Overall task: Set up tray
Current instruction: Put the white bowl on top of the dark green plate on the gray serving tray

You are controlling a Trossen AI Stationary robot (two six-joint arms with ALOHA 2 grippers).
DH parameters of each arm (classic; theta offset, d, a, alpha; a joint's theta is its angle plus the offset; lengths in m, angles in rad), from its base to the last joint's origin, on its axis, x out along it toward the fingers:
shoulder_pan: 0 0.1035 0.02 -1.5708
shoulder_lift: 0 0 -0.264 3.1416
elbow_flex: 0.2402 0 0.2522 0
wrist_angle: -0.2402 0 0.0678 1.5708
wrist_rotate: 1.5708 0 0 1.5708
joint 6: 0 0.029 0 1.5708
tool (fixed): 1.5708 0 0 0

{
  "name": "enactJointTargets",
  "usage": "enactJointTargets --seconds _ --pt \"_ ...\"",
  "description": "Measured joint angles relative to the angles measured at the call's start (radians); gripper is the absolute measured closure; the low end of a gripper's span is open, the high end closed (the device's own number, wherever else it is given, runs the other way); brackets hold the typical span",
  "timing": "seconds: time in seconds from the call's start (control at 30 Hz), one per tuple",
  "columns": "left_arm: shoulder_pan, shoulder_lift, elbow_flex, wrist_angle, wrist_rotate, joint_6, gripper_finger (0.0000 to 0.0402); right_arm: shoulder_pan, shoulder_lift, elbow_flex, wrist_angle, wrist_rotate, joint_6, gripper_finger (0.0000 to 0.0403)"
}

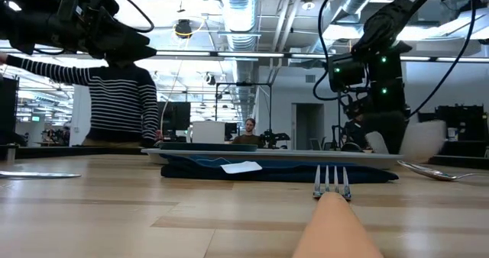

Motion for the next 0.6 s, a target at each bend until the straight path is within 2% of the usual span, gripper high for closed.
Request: enactJointTargets --seconds 0.1,0.3,0.47,0.6 --pt "0.000 0.000 0.000 0.000 0.000 0.000 0.0234 0.000 -0.002 0.011 -0.032 0.018 -0.001 0.0393" --pt "0.000 0.000 0.000 0.000 0.000 0.000 0.0234 0.001 0.000 0.079 -0.109 0.024 0.000 0.0378" --pt "0.000 0.000 0.000 0.001 0.000 0.000 0.0234 0.001 0.000 0.170 -0.145 0.027 0.000 0.0395" --pt "0.000 0.000 0.000 0.001 0.000 0.000 0.0234 0.028 0.000 0.258 -0.145 0.027 -0.002 0.0388"
